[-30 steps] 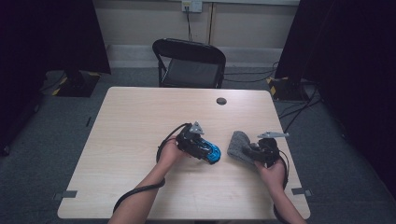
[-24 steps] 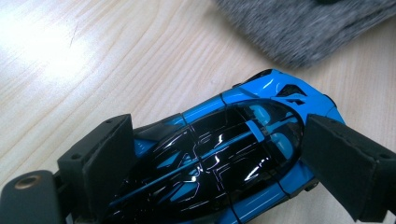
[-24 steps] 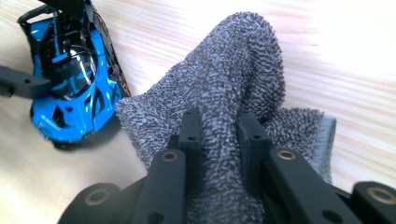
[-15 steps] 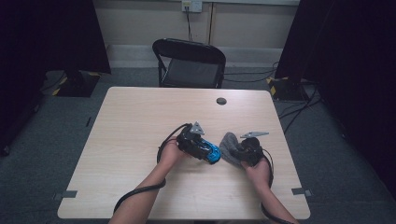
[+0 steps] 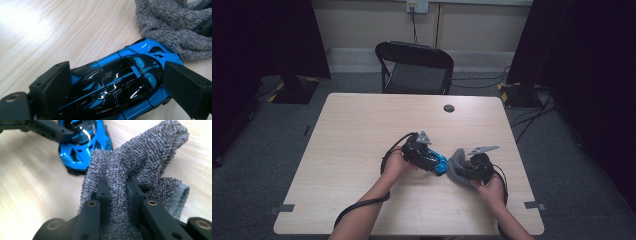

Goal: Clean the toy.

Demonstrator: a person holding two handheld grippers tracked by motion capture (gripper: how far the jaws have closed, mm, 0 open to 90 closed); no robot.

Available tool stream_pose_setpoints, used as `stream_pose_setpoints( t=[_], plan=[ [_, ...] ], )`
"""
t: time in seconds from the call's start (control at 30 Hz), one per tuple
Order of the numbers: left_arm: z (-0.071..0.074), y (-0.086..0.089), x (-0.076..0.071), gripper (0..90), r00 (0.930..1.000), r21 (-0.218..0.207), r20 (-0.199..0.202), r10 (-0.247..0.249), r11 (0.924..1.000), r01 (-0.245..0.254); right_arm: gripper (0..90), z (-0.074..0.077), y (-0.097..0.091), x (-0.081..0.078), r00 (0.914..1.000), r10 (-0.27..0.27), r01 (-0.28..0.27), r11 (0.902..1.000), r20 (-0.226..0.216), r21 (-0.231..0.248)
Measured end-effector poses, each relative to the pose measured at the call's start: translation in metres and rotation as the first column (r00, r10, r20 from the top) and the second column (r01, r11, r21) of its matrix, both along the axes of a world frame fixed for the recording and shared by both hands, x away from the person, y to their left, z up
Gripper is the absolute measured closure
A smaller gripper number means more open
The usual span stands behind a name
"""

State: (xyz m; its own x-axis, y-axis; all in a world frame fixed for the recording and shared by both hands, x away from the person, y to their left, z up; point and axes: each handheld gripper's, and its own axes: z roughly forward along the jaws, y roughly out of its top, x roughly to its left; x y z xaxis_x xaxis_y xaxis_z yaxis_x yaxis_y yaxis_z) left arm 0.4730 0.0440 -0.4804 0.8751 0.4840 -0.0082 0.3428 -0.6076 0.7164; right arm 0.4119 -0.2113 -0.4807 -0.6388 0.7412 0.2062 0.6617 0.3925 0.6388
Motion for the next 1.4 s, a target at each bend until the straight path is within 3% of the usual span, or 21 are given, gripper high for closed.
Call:
stream_pose_setpoints(
  t=[0.3,0.7,0.8,1.4],
  plan=[
    [0.000,-0.001,-0.001,8.7,1.0000,0.004,0.002,0.007,1.0000,-0.007,76.5,0.000,0.006,-0.013,0.9999,0.009,-0.009,0.9999,0.008,-0.013],
    [0.000,-0.002,-0.002,8.9,0.9999,0.001,0.004,0.011,0.9999,-0.011,76.4,0.001,0.009,-0.020,0.9999,0.013,-0.014,0.9999,-0.005,-0.006],
    [0.000,-0.001,-0.003,8.9,0.9999,0.001,0.007,0.011,0.9999,-0.011,76.4,0.001,0.011,-0.024,0.9996,0.020,-0.020,0.9996,0.019,-0.021],
    [0.000,-0.002,-0.003,8.8,0.9998,0.000,0.009,0.016,0.9999,-0.016,76.1,0.002,0.019,-0.032,0.9996,0.027,-0.027,0.9996,0.008,-0.012]
  ],
)
